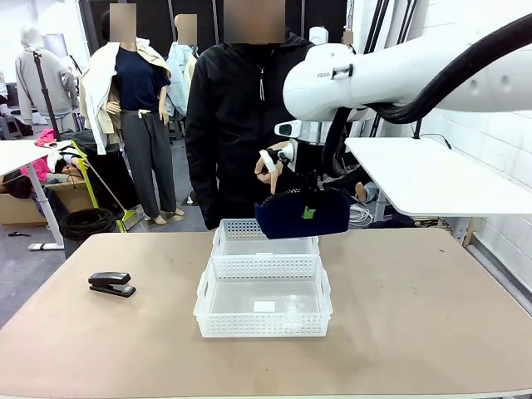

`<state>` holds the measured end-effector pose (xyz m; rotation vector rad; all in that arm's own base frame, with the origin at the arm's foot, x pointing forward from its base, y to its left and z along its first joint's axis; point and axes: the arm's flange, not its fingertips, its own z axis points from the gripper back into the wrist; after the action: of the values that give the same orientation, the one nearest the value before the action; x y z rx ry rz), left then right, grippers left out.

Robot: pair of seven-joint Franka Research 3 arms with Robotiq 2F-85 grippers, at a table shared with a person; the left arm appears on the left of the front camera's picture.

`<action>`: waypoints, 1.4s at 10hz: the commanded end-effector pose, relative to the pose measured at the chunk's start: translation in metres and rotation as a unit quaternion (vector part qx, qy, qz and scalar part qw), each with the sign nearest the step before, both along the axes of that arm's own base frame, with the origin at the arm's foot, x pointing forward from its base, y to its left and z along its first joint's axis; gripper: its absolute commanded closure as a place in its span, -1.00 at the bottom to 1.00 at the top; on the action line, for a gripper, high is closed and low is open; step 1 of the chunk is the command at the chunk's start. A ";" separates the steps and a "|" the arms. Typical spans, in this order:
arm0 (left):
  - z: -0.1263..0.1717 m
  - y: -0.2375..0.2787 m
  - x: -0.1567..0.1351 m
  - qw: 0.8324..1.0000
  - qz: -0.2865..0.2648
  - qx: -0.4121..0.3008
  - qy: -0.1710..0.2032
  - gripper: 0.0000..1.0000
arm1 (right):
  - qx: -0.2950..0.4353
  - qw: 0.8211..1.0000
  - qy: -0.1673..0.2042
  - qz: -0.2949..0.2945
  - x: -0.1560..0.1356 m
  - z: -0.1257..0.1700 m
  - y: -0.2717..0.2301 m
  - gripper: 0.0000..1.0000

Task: Distribute items into two baskets.
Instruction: Place the picked Pencil pouch into the Organizing basket as instructed by the person.

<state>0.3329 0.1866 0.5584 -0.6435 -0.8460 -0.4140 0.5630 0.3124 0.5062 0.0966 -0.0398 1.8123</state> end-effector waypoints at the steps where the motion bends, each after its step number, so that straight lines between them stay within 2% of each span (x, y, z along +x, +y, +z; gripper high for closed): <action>1: -0.001 0.001 0.000 1.000 -0.004 -0.004 -0.011 -1.00 | -0.021 1.000 -0.012 -0.008 0.030 0.001 0.025 1.00; 4: -0.001 0.001 0.000 1.000 -0.004 -0.004 -0.011 -1.00 | -0.027 0.999 -0.036 -0.008 0.066 -0.016 0.060 1.00; 7: -0.001 0.001 0.000 1.000 -0.004 -0.004 -0.011 -1.00 | -0.027 0.999 -0.034 -0.001 0.097 -0.037 0.083 1.00; 10: -0.001 0.001 0.000 1.000 -0.004 -0.004 -0.011 -1.00 | -0.012 0.999 -0.038 -0.015 0.107 -0.048 0.093 1.00; 14: -0.001 0.001 0.000 1.000 -0.004 -0.004 -0.011 -1.00 | 0.006 0.996 -0.052 -0.071 0.102 -0.064 0.086 1.00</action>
<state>0.3332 0.1863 0.5583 -0.6434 -0.8450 -0.4143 0.6587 0.3907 0.4434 0.0306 -0.1100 1.7134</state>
